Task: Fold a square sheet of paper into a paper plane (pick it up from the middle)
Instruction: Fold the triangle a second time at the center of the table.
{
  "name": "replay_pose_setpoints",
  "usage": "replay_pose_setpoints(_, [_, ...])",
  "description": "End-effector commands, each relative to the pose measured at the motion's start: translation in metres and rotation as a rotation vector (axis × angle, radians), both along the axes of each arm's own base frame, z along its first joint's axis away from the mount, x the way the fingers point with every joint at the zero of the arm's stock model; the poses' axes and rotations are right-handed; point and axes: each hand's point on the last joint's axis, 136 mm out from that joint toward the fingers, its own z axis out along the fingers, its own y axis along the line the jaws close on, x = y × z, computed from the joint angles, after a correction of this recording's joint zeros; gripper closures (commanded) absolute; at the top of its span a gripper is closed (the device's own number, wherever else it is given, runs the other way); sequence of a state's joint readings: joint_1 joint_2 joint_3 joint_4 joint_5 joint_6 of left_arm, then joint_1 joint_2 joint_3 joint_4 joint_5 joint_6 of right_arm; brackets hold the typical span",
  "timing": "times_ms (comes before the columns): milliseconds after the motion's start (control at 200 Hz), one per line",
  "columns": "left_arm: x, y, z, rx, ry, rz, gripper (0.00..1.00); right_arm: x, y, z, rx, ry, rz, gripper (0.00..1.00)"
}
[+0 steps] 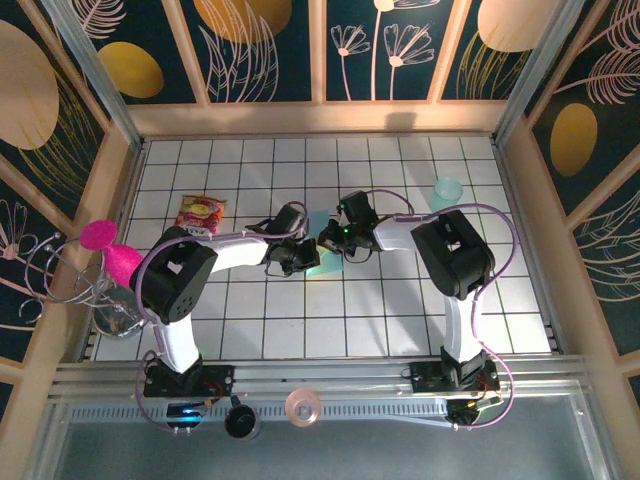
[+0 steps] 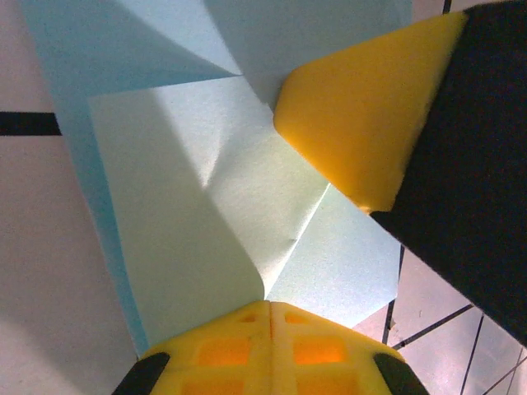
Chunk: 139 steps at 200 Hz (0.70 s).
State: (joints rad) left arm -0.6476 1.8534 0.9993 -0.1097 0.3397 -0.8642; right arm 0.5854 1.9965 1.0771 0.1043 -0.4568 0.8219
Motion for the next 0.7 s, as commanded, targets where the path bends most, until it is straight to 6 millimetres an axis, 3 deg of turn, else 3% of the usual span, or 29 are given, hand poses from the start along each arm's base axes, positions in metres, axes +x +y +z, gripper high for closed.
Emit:
replay_pose_setpoints(0, [-0.012,0.010,-0.018,0.055,0.043,-0.013,0.97,-0.023,-0.035,-0.057,-0.163,0.145,-0.051,0.97])
replay_pose_setpoints(160, [-0.013,0.010,-0.017,0.053,0.043,-0.013,0.97,-0.025,-0.036,-0.060,-0.170,0.152,-0.051,0.97])
replay_pose_setpoints(200, [-0.022,0.017,-0.025,0.067,0.067,-0.015,0.97,-0.025,-0.037,-0.060,-0.172,0.153,-0.048,0.97])
replay_pose_setpoints(691, [-0.065,0.047,-0.039,0.113,0.143,-0.022,0.98,-0.030,-0.044,-0.067,-0.199,0.171,-0.055,0.97])
